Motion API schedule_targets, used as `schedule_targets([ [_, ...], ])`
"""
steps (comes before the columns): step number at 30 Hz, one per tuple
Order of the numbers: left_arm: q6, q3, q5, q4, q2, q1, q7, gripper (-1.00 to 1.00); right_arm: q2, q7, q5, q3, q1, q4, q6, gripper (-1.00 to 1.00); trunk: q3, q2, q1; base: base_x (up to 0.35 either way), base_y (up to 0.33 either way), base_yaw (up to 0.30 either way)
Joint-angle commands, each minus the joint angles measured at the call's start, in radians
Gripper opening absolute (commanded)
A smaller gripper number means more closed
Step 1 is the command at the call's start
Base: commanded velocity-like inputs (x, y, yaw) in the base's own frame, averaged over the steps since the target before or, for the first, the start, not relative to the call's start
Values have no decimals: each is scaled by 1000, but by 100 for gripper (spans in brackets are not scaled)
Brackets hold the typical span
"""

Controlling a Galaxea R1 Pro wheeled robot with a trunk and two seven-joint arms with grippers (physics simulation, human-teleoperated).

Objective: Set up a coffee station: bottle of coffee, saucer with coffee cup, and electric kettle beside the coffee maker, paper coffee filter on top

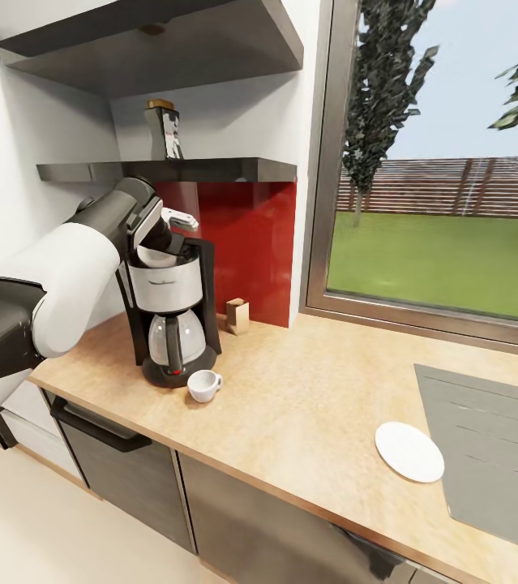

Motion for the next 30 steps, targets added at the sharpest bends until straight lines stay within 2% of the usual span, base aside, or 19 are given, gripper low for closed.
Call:
schedule_targets([
  [1, 3, -3, -11, -1, 0, -1, -10, 100, 0, 0, 1, 4, -1, 1, -3, 100, -1, -1, 0, 0, 0, 0],
  [20, 3, -3, -11, -3, 0, -1, -10, 100, 0, 0, 1, 4, -1, 1, -3, 100, -1, -1, 0, 0, 0, 0],
  [30, 3, -3, -12, -6, 0, -1, -10, 100, -1, 0, 1, 4, -1, 1, -3, 100, 10, -1, 0, 0, 0, 0],
])
